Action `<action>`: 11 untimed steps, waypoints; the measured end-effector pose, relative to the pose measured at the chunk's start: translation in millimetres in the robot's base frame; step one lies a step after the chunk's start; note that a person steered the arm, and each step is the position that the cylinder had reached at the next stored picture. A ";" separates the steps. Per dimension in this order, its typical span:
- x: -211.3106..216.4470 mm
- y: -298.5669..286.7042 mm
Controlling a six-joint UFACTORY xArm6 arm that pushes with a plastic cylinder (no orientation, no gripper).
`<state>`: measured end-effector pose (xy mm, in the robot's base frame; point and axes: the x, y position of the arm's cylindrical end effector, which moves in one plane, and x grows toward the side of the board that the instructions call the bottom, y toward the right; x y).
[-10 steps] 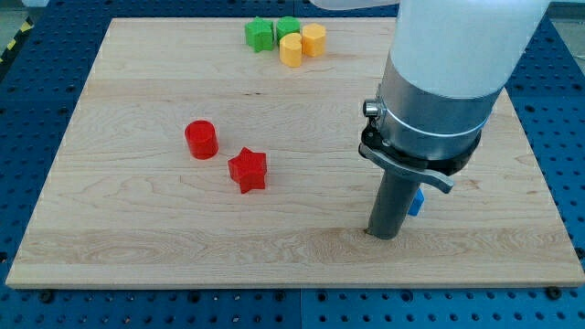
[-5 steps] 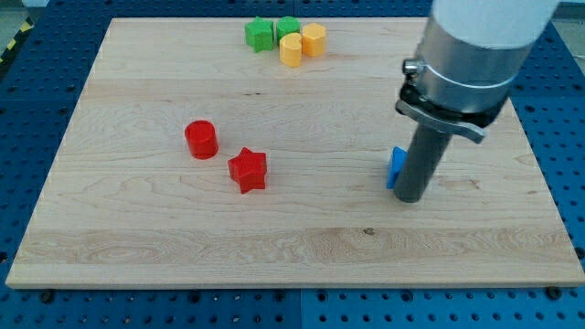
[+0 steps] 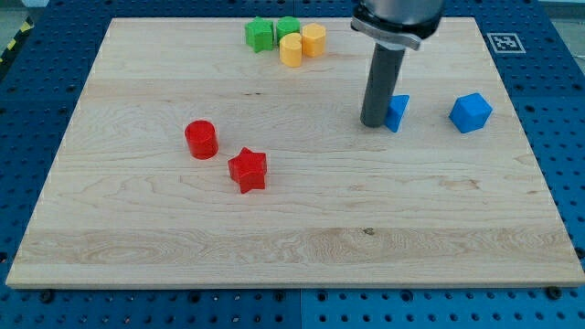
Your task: Slide the blue triangle to up and a bit right
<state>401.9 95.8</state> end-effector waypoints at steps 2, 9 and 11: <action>-8.4 -12.8; -1.2 19.1; -1.2 53.3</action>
